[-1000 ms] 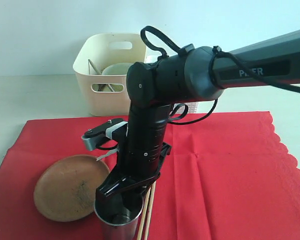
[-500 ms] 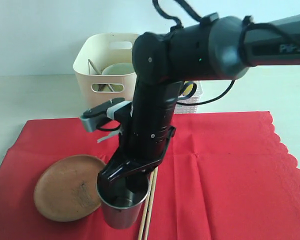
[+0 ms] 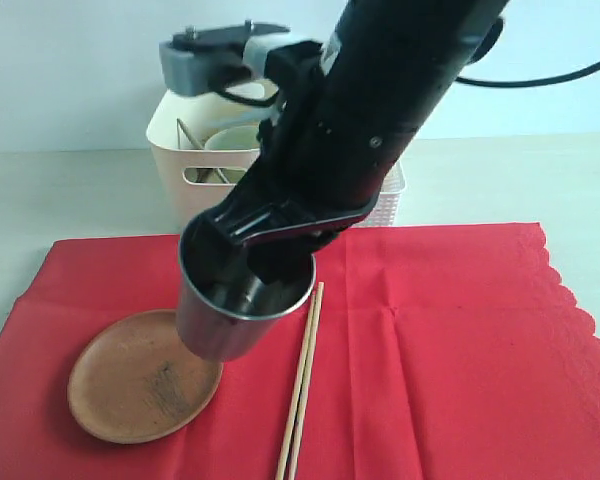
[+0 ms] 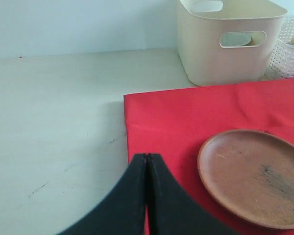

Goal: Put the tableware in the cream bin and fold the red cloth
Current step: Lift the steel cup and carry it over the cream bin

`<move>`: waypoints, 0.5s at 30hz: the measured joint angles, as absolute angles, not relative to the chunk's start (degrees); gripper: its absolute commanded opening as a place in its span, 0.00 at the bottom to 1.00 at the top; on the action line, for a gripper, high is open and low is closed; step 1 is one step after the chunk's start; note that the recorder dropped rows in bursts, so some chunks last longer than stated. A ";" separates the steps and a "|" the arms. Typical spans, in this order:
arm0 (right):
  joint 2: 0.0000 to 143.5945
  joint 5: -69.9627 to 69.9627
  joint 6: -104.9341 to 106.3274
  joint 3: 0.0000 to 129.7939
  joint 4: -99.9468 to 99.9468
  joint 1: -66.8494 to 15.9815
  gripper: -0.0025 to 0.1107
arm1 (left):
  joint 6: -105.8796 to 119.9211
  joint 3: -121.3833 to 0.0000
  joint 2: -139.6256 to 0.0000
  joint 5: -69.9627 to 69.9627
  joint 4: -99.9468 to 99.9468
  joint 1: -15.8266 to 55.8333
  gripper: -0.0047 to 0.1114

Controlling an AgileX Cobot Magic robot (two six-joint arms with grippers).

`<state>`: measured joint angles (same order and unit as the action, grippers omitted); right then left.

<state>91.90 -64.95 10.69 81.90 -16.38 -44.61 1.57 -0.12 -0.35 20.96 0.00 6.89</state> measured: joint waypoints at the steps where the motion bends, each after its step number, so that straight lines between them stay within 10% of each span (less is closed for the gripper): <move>1: 90.56 -65.09 10.56 81.90 -16.38 -44.61 0.02 | 1.57 -0.12 -0.35 20.96 0.00 6.89 0.04; 15: 81.68 -52.48 0.59 81.22 -2.43 -44.61 0.02 | 1.57 -0.12 -0.35 20.96 0.00 6.89 0.04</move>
